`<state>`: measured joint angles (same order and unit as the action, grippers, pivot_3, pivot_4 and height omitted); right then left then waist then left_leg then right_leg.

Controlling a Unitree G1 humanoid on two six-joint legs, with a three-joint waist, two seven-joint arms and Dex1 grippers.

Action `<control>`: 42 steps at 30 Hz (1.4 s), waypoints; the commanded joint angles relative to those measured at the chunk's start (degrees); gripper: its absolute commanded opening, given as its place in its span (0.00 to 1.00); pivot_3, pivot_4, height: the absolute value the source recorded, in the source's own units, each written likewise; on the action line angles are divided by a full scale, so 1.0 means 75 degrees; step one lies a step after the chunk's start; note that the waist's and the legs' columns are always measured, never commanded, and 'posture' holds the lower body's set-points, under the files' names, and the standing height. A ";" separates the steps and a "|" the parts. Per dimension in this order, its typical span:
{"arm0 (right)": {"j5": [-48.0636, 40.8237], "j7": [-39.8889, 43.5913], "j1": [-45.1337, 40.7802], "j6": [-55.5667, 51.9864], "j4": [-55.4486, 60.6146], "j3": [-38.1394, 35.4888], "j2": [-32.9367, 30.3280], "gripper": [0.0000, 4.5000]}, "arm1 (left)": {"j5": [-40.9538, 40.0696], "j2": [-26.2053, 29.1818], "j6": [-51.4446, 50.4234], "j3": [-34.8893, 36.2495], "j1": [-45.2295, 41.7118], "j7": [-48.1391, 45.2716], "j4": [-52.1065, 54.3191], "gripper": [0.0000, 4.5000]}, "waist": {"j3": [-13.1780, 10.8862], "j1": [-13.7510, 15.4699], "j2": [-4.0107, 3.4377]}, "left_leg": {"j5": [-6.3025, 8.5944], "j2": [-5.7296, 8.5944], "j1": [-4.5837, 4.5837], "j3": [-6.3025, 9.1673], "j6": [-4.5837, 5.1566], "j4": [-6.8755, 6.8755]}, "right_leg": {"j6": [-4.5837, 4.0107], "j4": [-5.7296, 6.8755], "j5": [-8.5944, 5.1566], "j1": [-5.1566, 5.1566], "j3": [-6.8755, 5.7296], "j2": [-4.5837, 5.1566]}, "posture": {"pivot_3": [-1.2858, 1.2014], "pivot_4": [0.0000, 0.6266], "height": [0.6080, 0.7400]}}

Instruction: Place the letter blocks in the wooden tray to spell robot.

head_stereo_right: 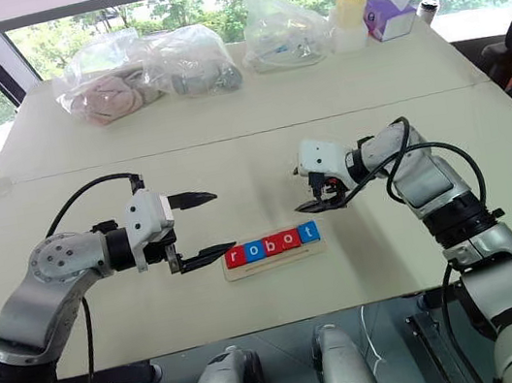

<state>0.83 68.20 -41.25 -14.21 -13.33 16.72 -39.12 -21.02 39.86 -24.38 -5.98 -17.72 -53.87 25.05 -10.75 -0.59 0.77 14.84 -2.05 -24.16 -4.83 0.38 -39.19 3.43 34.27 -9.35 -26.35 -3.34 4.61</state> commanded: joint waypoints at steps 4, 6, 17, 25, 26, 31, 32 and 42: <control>0.0099 -0.0168 0.0237 0.0437 -0.0023 -0.0168 -0.0151 0.90 | -0.0084 0.0088 0.0044 0.0129 -0.0136 -0.0073 0.0174 1.00 | 0.0000 -0.0002 0.0000 | 0.0000 0.0000 0.0002 0.0002 0.0000 0.0000 | 0.0000 0.0004 0.0000 0.0000 0.0000 -0.0001 | 0.52 0.24 1.00; 0.0068 -0.0120 0.0326 0.0405 0.0092 -0.0168 -0.0177 0.90 | -0.0088 0.0098 0.0051 0.0136 -0.0144 -0.0092 0.0158 1.00 | 0.0000 -0.0003 0.0000 | 0.0000 0.0000 0.0003 0.0002 0.0000 0.0000 | 0.0000 0.0004 0.0000 0.0000 0.0000 -0.0001 | 0.52 0.24 1.00; -0.0144 -0.0008 0.0737 -0.0030 0.0868 -0.0238 -0.0212 0.90 | -0.0058 0.0093 0.0076 0.0102 -0.0205 -0.0148 0.0092 1.00 | 0.0000 -0.0001 0.0000 | 0.0000 -0.0001 0.0003 0.0003 0.0000 0.0000 | 0.0001 0.0004 0.0000 0.0000 0.0000 -0.0001 | 0.52 0.24 1.00; -0.0057 -0.0411 0.0690 0.0007 0.0878 -0.0417 -0.0190 0.90 | -0.0067 0.0101 0.0080 0.0100 -0.0220 -0.0188 0.0092 1.00 | 0.0000 -0.0001 0.0000 | 0.0000 -0.0001 0.0003 0.0002 0.0001 0.0000 | 0.0001 0.0003 -0.0001 0.0001 0.0000 -0.0001 | 0.52 0.24 1.00; -0.0054 -0.0529 0.0668 0.0008 0.0865 -0.0491 -0.0189 0.90 | -0.0065 0.0110 0.0085 0.0103 -0.0214 -0.0197 0.0092 1.00 | 0.0000 -0.0001 0.0000 | 0.0000 -0.0001 0.0003 0.0002 0.0001 0.0000 | 0.0001 0.0003 0.0000 0.0001 0.0000 -0.0001 | 0.52 0.24 1.00; -0.0144 -0.1116 0.0823 -0.0390 0.1302 -0.1138 -0.0388 0.90 | -0.0097 0.0179 0.0075 0.0169 -0.0150 -0.0220 0.0131 1.00 | 0.0000 0.0006 0.0000 | 0.0000 -0.0001 0.0003 0.0002 0.0001 0.0000 | 0.0001 0.0003 0.0000 0.0001 0.0000 -0.0001 | 0.52 0.24 1.00; -0.0195 -0.1160 0.0907 -0.0525 0.1464 -0.1257 -0.0457 0.90 | -0.0109 0.0199 0.0077 0.0186 -0.0124 -0.0223 0.0148 1.00 | 0.0000 0.0014 0.0000 | 0.0000 -0.0001 0.0003 0.0002 0.0001 0.0000 | 0.0001 0.0003 0.0000 0.0000 0.0000 -0.0001 | 0.52 0.24 1.00; -0.2437 -0.0456 0.3842 -0.3652 0.5704 -0.3436 -0.2074 0.90 | -0.0668 0.0647 -0.0495 0.0534 0.0230 -0.0407 0.0342 1.00 | 0.0000 0.0167 0.0000 | 0.0000 -0.0004 0.0004 0.0015 0.0000 0.0001 | 0.0032 0.0000 -0.0023 -0.0002 0.0001 0.0001 | 0.52 0.24 1.00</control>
<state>-14.12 64.23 -13.17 -38.81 24.28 -5.06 -53.35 -24.50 43.98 -27.98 -3.78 -15.93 -56.42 25.62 -10.75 0.66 0.76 14.84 -2.09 -24.10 -4.68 0.38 -39.18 3.66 34.27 -9.52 -26.35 -3.32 4.62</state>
